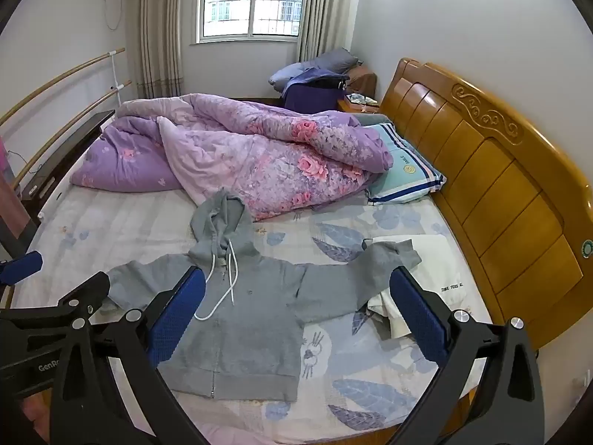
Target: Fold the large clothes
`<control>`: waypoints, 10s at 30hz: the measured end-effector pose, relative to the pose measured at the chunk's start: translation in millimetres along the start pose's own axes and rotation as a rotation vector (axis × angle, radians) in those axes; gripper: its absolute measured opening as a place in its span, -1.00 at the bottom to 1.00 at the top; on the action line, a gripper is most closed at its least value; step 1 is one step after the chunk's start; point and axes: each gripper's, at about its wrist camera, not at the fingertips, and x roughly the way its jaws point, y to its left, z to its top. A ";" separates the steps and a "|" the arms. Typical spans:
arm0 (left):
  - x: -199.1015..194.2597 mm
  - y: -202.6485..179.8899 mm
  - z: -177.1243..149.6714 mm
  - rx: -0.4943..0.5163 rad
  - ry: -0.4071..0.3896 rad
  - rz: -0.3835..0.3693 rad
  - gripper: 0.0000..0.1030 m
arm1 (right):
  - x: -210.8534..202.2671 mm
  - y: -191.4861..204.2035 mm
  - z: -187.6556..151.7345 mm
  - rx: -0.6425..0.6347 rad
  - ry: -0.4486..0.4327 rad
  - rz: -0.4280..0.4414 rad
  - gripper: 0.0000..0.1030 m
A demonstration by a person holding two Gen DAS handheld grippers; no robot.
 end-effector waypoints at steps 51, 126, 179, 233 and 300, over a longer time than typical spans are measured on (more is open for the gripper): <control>18.7 -0.4 -14.0 0.007 0.046 -0.040 0.91 | 11.0 9.2 -20.0 0.042 0.034 0.003 0.86; 17.1 75.4 -111.3 -0.446 0.385 0.115 0.91 | 51.1 68.8 -47.6 -0.164 0.271 0.584 0.86; 436.4 430.2 -102.7 -0.248 0.478 0.220 -0.73 | 328.9 361.5 -106.1 0.002 0.741 0.205 0.85; 389.7 422.3 13.9 -0.345 0.063 -0.042 -0.70 | 364.1 374.9 -30.4 0.111 0.497 0.751 0.31; 509.0 204.5 -127.4 -0.302 0.588 0.041 -0.68 | 518.3 -12.6 -203.1 0.650 0.761 0.398 -0.79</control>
